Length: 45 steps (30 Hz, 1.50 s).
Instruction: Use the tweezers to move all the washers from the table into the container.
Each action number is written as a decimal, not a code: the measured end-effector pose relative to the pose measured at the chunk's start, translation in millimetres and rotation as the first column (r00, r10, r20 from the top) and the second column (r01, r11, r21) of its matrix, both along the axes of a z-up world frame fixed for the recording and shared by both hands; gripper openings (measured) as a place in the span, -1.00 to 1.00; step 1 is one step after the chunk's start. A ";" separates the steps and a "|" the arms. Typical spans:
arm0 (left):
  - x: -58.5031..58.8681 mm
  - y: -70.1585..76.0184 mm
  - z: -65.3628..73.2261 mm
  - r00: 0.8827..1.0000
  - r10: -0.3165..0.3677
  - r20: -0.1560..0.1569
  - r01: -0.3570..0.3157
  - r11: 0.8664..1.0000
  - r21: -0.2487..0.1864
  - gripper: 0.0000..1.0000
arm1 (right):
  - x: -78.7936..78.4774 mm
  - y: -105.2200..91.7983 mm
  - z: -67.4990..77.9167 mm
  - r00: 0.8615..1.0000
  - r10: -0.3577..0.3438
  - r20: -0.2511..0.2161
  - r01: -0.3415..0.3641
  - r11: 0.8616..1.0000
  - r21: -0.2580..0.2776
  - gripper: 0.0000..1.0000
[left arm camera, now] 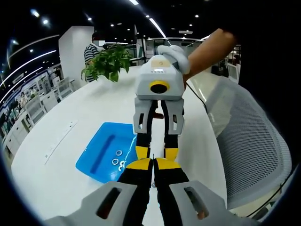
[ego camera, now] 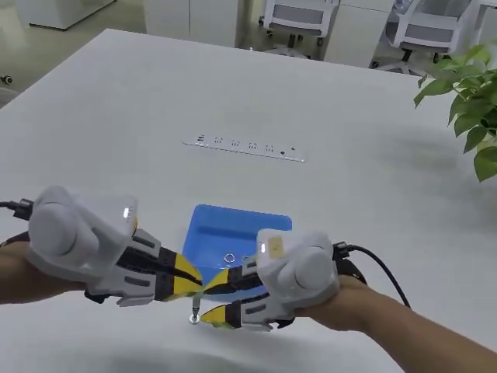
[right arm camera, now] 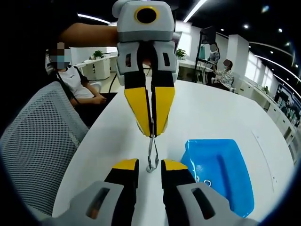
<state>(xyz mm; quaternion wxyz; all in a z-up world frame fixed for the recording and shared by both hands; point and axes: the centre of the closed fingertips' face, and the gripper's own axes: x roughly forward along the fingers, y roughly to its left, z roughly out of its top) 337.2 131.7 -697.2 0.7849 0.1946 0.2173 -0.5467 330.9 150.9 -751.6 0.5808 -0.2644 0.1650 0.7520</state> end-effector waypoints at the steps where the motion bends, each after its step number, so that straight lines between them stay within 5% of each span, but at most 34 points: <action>1: 0.1 -0.1 -0.1 1.000 -0.001 0.000 0.001 1.000 0.000 -0.88 | -0.5 1.7 0.3 1.000 0.004 0.003 -0.004 1.000 0.001 -0.62; 12: -1.6 -2.9 -1.0 1.000 -0.012 -0.010 0.012 1.000 0.001 -0.88 | 0.7 7.2 -0.3 1.000 0.013 0.018 -0.013 1.000 0.002 -0.80; 45: 0.1 -1.9 -2.1 1.000 0.007 -0.017 -0.007 1.000 0.003 -0.88 | -0.2 10.4 -2.9 0.998 0.044 0.047 -0.043 0.999 -0.021 -0.86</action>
